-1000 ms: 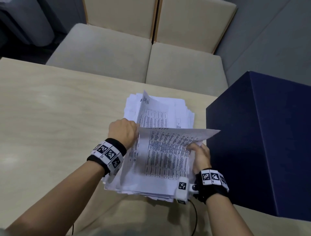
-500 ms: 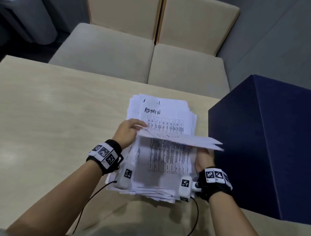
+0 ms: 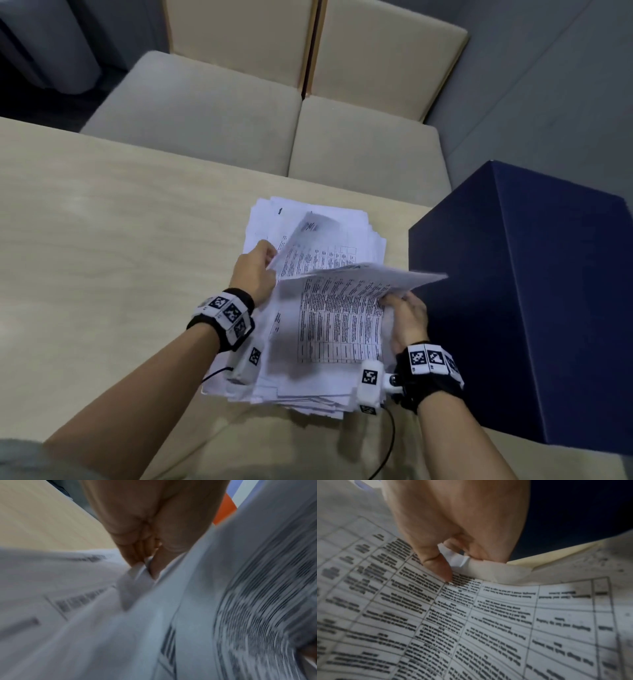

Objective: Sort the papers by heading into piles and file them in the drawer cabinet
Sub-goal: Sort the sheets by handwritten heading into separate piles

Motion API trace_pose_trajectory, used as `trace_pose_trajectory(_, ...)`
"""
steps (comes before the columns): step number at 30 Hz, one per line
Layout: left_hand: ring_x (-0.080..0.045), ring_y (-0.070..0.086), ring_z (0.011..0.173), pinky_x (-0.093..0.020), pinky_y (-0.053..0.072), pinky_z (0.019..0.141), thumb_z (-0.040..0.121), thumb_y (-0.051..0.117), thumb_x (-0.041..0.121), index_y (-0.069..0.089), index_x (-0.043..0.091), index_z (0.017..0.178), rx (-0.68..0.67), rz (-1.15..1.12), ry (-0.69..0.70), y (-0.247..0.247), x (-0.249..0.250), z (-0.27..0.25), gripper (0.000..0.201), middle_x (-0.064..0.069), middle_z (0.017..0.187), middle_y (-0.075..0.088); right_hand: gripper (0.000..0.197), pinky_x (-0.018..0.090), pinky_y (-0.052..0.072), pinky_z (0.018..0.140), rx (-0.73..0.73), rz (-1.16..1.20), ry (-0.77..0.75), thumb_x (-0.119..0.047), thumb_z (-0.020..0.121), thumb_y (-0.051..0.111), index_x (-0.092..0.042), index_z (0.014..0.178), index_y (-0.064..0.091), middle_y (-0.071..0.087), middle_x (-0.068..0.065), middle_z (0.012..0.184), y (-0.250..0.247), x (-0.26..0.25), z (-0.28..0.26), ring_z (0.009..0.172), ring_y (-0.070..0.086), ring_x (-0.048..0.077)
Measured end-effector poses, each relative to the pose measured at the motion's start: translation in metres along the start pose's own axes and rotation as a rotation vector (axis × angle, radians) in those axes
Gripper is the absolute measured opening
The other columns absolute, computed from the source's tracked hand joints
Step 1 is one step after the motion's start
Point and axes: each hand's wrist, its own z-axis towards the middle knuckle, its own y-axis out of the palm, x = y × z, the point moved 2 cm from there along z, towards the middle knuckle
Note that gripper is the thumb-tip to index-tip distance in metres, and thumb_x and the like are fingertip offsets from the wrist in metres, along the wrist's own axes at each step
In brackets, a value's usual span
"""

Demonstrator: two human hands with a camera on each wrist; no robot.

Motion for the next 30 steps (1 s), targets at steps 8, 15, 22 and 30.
trace_pose_trajectory(8,-0.011,0.070,0.079,-0.021,0.054,0.075,0.070,0.044,-0.034,0.066,-0.001,0.070,-0.229,-0.578,0.044,-0.030,0.008,-0.014,0.040,-0.014,0.083,0.072,0.020,0.024,0.057,0.068,-0.152,0.147,0.286,-0.017,0.093,0.059,-0.008,0.109,0.069,0.072,0.007,0.089,0.005,0.003,0.001,0.086,0.069,0.028)
trace_pose_trajectory(15,-0.018,0.061,0.088,-0.027,0.051,0.082,0.073,0.050,-0.015,0.060,0.008,0.105,0.121,-0.214,-0.139,-0.019,-0.010,-0.005,0.041,-0.009,0.104,0.067,0.028,0.025,0.047,0.074,0.060,-0.058,-0.098,0.005,0.081,0.063,-0.011,0.104,0.066,0.070,0.000,0.097,0.002,-0.005,-0.013,0.091,0.065,0.010)
trace_pose_trajectory(22,-0.022,0.058,0.111,-0.035,0.049,0.098,0.074,0.073,0.000,0.045,0.019,0.127,-0.208,-0.349,0.089,-0.023,0.028,-0.017,0.063,-0.001,0.119,0.059,0.078,0.051,0.049,0.097,-0.041,0.191,0.004,-0.018,0.049,0.072,-0.001,0.123,0.054,0.061,0.017,0.128,0.014,-0.034,-0.017,0.121,0.057,0.035)
trace_pose_trajectory(30,-0.015,0.069,0.096,-0.031,0.055,0.083,0.092,0.066,0.012,0.059,-0.003,0.118,0.112,-0.763,0.327,-0.080,0.117,-0.011,0.031,-0.008,0.109,0.071,0.019,0.021,0.052,0.087,-0.071,0.193,-0.578,-0.009,0.095,0.062,-0.019,0.112,0.063,0.071,-0.005,0.110,0.050,-0.130,-0.065,0.106,0.067,0.009)
